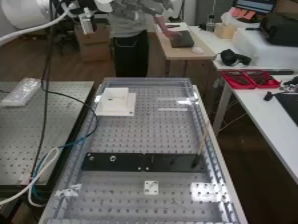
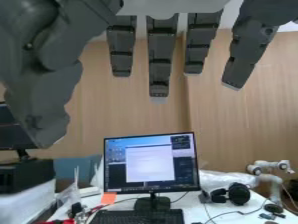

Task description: Grab the bearing and place it in the white container

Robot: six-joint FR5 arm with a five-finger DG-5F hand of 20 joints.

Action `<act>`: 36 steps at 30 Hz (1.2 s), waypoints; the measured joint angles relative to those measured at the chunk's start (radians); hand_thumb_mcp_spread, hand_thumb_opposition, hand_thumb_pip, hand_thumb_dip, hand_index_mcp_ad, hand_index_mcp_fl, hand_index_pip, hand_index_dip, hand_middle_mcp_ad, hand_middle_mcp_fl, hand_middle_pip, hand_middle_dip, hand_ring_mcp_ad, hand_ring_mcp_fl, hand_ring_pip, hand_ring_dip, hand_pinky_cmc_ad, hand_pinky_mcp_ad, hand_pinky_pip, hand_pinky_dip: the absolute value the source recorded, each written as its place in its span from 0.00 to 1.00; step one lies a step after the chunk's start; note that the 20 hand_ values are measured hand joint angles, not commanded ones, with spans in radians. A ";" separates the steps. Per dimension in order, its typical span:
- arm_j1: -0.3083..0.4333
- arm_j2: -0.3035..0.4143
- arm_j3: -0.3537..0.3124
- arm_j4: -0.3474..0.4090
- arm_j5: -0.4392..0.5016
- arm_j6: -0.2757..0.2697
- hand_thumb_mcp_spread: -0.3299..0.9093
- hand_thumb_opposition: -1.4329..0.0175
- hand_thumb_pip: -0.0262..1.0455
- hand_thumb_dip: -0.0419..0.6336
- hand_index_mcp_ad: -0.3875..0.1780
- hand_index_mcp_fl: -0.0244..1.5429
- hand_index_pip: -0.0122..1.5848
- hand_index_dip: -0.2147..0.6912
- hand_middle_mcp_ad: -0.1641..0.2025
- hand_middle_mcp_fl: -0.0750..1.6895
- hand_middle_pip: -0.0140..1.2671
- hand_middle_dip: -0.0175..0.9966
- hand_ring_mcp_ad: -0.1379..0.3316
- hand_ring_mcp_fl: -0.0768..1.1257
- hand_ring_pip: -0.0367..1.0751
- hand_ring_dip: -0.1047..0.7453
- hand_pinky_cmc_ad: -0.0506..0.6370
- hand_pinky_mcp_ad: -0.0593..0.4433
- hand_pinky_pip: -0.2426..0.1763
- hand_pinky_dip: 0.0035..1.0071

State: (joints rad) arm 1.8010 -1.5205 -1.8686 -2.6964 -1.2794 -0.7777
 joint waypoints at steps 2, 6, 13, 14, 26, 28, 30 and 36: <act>-0.018 -0.022 0.027 -0.029 -0.035 0.000 0.42 0.47 0.58 0.32 0.42 0.21 0.06 0.12 0.58 0.25 0.10 0.48 0.60 0.12 0.13 0.48 0.70 0.86 0.47 0.39; -0.045 -0.043 0.052 -0.052 -0.085 0.002 0.42 0.47 0.58 0.32 0.43 0.17 0.06 0.12 0.59 0.23 0.09 0.46 0.59 0.10 0.11 0.46 0.70 0.86 0.47 0.39; -0.069 -0.037 0.044 -0.047 -0.120 0.000 0.42 0.47 0.58 0.32 0.44 0.14 0.06 0.12 0.59 0.22 0.09 0.44 0.59 0.09 0.11 0.45 0.71 0.86 0.47 0.39; -0.072 -0.034 0.041 -0.045 -0.123 0.000 0.42 0.47 0.58 0.32 0.43 0.14 0.06 0.12 0.59 0.21 0.09 0.44 0.60 0.09 0.11 0.45 0.71 0.86 0.47 0.39; -0.089 -0.024 0.018 -0.020 -0.142 0.016 0.42 0.46 0.59 0.32 0.44 0.13 0.06 0.13 0.59 0.21 0.09 0.42 0.59 0.09 0.11 0.45 0.71 0.86 0.47 0.39; -0.091 -0.023 0.011 -0.011 -0.144 0.016 0.42 0.46 0.59 0.32 0.44 0.11 0.06 0.13 0.59 0.21 0.09 0.42 0.59 0.09 0.11 0.45 0.70 0.86 0.47 0.39; -0.093 -0.021 0.007 -0.006 -0.145 0.016 0.42 0.46 0.59 0.32 0.44 0.11 0.06 0.13 0.59 0.21 0.09 0.42 0.59 0.09 0.11 0.45 0.71 0.86 0.47 0.39; -0.101 -0.022 0.002 -0.002 -0.148 0.026 0.42 0.46 0.59 0.32 0.44 0.11 0.06 0.13 0.59 0.21 0.09 0.42 0.59 0.09 0.11 0.45 0.71 0.86 0.47 0.39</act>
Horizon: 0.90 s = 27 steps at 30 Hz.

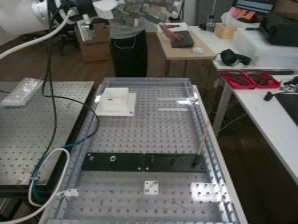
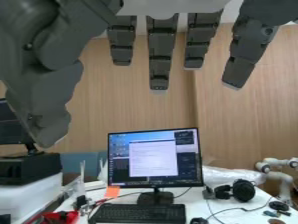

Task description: Grab the bearing and place it in the white container

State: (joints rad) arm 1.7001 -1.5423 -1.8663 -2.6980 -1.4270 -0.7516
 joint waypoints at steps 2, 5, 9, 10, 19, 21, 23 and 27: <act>-0.002 -0.001 -0.001 0.001 -0.002 0.000 0.42 0.46 0.59 0.32 0.44 0.11 0.06 0.13 0.59 0.21 0.09 0.42 0.59 0.08 0.12 0.45 0.71 0.86 0.47 0.39; -0.005 -0.002 0.000 0.003 -0.005 0.002 0.42 0.46 0.59 0.32 0.44 0.11 0.06 0.13 0.59 0.21 0.09 0.42 0.59 0.08 0.12 0.45 0.71 0.86 0.47 0.39; -0.008 -0.001 -0.001 0.012 -0.007 0.002 0.42 0.46 0.59 0.32 0.44 0.11 0.06 0.13 0.59 0.21 0.09 0.42 0.59 0.08 0.12 0.45 0.71 0.86 0.47 0.39; -0.008 -0.001 -0.001 0.011 -0.007 0.003 0.42 0.46 0.59 0.32 0.44 0.11 0.06 0.13 0.59 0.21 0.09 0.42 0.59 0.08 0.11 0.45 0.71 0.86 0.47 0.39; -0.011 0.000 0.008 0.005 -0.009 -0.005 0.42 0.46 0.60 0.32 0.43 0.11 0.06 0.13 0.59 0.21 0.09 0.42 0.59 0.08 0.11 0.45 0.71 0.86 0.47 0.39; -0.013 0.000 0.011 -0.002 -0.012 -0.004 0.42 0.46 0.60 0.32 0.44 0.10 0.06 0.13 0.59 0.21 0.09 0.42 0.59 0.08 0.12 0.45 0.71 0.86 0.47 0.39; -0.014 0.000 0.011 -0.005 -0.015 -0.001 0.42 0.47 0.60 0.32 0.44 0.10 0.06 0.13 0.59 0.21 0.09 0.42 0.59 0.08 0.11 0.45 0.71 0.86 0.47 0.39; -0.016 0.001 0.008 -0.007 -0.021 0.005 0.42 0.47 0.60 0.32 0.44 0.10 0.06 0.13 0.59 0.21 0.09 0.42 0.59 0.08 0.12 0.45 0.71 0.86 0.47 0.39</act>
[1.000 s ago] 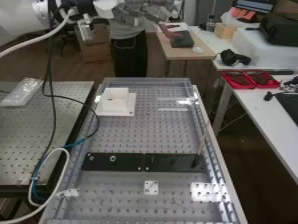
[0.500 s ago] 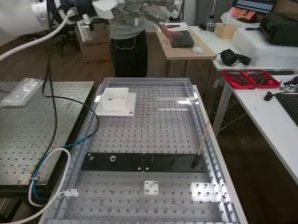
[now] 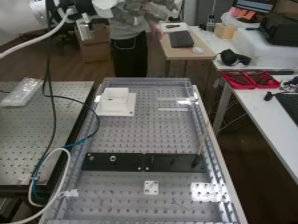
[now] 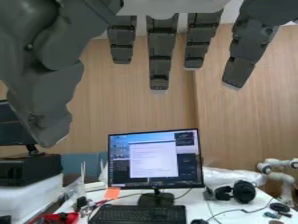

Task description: Grab the bearing and place it in the white container

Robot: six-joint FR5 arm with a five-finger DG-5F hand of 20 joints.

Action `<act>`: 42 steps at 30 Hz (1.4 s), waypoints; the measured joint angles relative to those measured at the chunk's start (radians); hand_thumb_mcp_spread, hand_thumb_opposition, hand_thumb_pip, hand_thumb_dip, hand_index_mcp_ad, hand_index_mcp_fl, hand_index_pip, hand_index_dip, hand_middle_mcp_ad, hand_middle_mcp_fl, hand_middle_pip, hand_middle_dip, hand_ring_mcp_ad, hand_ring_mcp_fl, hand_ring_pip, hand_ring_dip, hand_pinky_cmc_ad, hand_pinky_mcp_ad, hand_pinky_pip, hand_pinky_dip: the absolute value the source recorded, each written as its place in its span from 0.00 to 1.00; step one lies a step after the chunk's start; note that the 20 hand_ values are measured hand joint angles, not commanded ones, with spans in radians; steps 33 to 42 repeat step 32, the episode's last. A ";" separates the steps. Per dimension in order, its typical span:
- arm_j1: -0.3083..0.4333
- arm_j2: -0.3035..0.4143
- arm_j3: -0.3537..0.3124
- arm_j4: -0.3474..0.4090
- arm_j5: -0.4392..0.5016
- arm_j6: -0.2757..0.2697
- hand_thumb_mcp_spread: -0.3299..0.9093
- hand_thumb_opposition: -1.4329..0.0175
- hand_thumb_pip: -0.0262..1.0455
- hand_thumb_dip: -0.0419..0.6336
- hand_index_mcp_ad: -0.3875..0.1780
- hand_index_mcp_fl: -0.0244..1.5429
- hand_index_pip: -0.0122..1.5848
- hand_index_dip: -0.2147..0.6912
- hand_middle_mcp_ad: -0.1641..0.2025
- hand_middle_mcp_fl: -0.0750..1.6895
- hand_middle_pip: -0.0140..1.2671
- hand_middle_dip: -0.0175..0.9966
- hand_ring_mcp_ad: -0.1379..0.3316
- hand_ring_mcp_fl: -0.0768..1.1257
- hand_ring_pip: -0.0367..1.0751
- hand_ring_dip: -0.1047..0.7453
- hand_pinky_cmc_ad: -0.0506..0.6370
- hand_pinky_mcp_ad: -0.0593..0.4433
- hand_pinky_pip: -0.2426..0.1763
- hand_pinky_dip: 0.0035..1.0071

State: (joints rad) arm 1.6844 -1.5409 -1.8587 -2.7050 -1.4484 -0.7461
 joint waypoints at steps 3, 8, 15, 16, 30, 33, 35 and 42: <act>-0.004 0.003 -0.006 -0.001 -0.004 0.011 0.42 0.47 0.60 0.32 0.44 0.10 0.06 0.13 0.59 0.21 0.09 0.42 0.60 0.08 0.11 0.45 0.71 0.86 0.47 0.39; -0.011 0.006 -0.012 -0.003 -0.021 0.023 0.42 0.47 0.60 0.32 0.44 0.11 0.06 0.13 0.59 0.21 0.09 0.42 0.60 0.08 0.11 0.45 0.71 0.86 0.47 0.39; -0.022 -0.004 -0.007 -0.029 -0.052 0.046 0.42 0.47 0.60 0.32 0.43 0.10 0.06 0.13 0.59 0.21 0.09 0.42 0.60 0.08 0.11 0.45 0.71 0.86 0.47 0.39; -0.022 -0.004 -0.007 -0.032 -0.054 0.047 0.42 0.47 0.60 0.32 0.44 0.09 0.06 0.13 0.59 0.21 0.09 0.42 0.60 0.08 0.11 0.45 0.71 0.87 0.47 0.39; -0.063 0.013 -0.001 -0.084 -0.079 0.059 0.42 0.47 0.58 0.32 0.44 0.12 0.06 0.15 0.59 0.12 0.09 0.39 0.60 0.08 0.11 0.45 0.72 0.86 0.47 0.39; -0.076 0.014 0.001 -0.103 -0.087 0.066 0.42 0.47 0.57 0.32 0.43 0.12 0.06 0.15 0.59 0.10 0.09 0.38 0.59 0.08 0.11 0.44 0.72 0.86 0.47 0.39; -0.076 0.014 0.001 -0.103 -0.087 0.066 0.42 0.47 0.57 0.32 0.43 0.12 0.06 0.15 0.59 0.10 0.09 0.38 0.59 0.08 0.11 0.44 0.72 0.86 0.47 0.39; -0.076 0.014 0.001 -0.103 -0.087 0.066 0.42 0.47 0.57 0.32 0.43 0.12 0.06 0.15 0.59 0.10 0.09 0.38 0.59 0.08 0.11 0.44 0.72 0.86 0.47 0.39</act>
